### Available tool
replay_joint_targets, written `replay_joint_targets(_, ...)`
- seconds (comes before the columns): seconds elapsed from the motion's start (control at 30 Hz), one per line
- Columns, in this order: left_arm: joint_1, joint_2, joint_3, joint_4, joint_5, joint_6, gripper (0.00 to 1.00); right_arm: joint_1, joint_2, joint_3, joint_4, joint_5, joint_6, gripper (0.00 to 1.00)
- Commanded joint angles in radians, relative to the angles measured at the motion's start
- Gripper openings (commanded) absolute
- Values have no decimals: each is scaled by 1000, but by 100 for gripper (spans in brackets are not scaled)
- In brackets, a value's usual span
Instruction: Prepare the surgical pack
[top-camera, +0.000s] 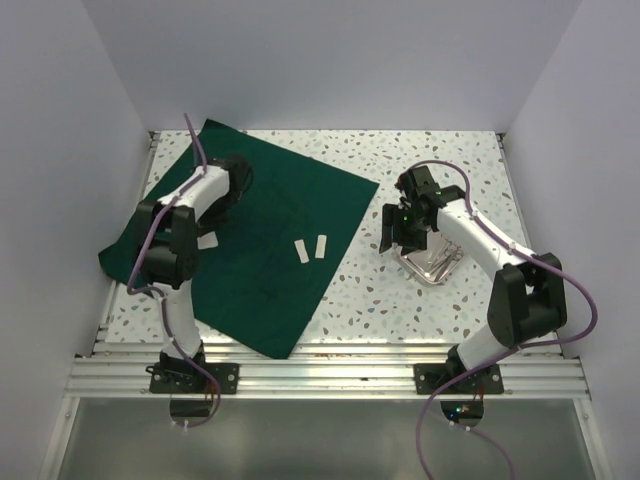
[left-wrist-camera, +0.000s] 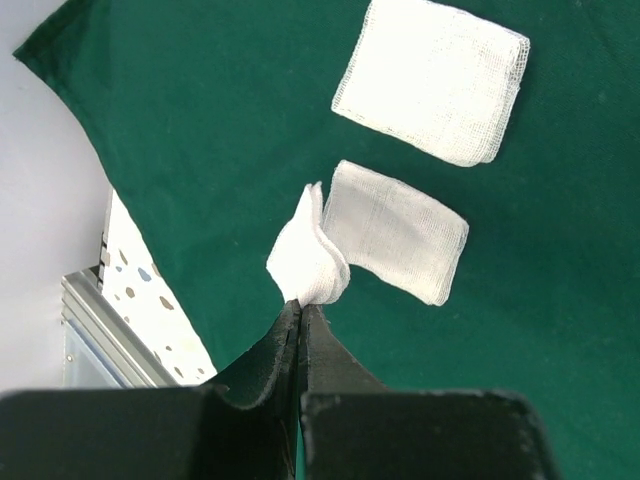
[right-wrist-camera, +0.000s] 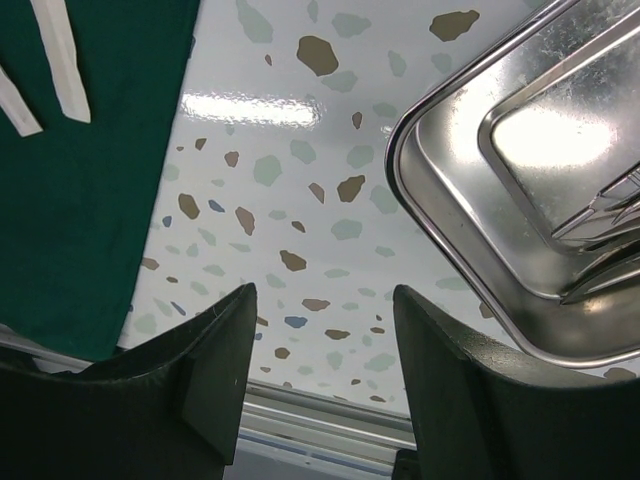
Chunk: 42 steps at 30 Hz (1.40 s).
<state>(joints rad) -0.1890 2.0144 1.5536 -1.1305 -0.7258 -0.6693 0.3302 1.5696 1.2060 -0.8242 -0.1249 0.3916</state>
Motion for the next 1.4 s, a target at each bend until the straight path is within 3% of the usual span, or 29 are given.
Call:
replay_joint_targets(0.0,10,15,45,23,-26,14,0,-2,-2,6,10,-16,-20,61)
replay_joint_targets(1.37,10,106,49,100,71,43,0,-2,47,13,13,-13,-20,61)
